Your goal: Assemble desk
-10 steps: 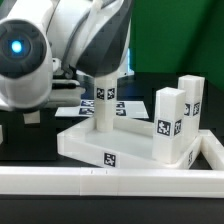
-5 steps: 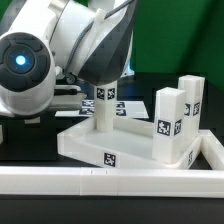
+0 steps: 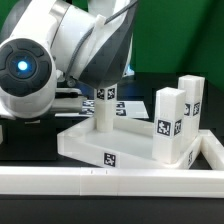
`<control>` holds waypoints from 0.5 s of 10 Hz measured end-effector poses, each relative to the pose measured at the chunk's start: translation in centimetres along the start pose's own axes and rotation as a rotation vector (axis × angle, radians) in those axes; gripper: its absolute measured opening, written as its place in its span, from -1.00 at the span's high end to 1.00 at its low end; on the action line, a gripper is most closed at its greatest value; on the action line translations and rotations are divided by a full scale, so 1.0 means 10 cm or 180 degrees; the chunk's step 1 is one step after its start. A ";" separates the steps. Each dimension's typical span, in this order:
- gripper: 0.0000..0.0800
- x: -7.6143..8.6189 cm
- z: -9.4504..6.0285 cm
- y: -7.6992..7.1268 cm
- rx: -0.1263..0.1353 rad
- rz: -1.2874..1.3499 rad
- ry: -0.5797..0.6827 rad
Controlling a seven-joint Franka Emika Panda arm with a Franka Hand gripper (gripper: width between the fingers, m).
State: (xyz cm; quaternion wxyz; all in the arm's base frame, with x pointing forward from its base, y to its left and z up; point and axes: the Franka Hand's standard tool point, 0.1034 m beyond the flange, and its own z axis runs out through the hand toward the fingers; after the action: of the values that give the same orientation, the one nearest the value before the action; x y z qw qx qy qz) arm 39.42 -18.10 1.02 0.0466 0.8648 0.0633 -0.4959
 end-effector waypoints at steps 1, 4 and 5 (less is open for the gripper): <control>-0.18 0.00 0.00 0.00 0.0000 0.0000 0.0001; 0.28 0.00 -0.01 0.00 -0.0001 0.0001 0.0007; 0.28 -0.01 -0.03 0.00 0.0001 0.0002 0.0017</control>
Offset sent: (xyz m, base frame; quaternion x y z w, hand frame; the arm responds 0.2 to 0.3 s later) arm 0.0044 0.0035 0.0060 0.0065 -0.0008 -0.0007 1.0000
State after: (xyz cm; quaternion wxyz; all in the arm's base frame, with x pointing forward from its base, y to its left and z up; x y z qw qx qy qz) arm 39.66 -18.10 1.23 0.0463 0.8662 0.0631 -0.4936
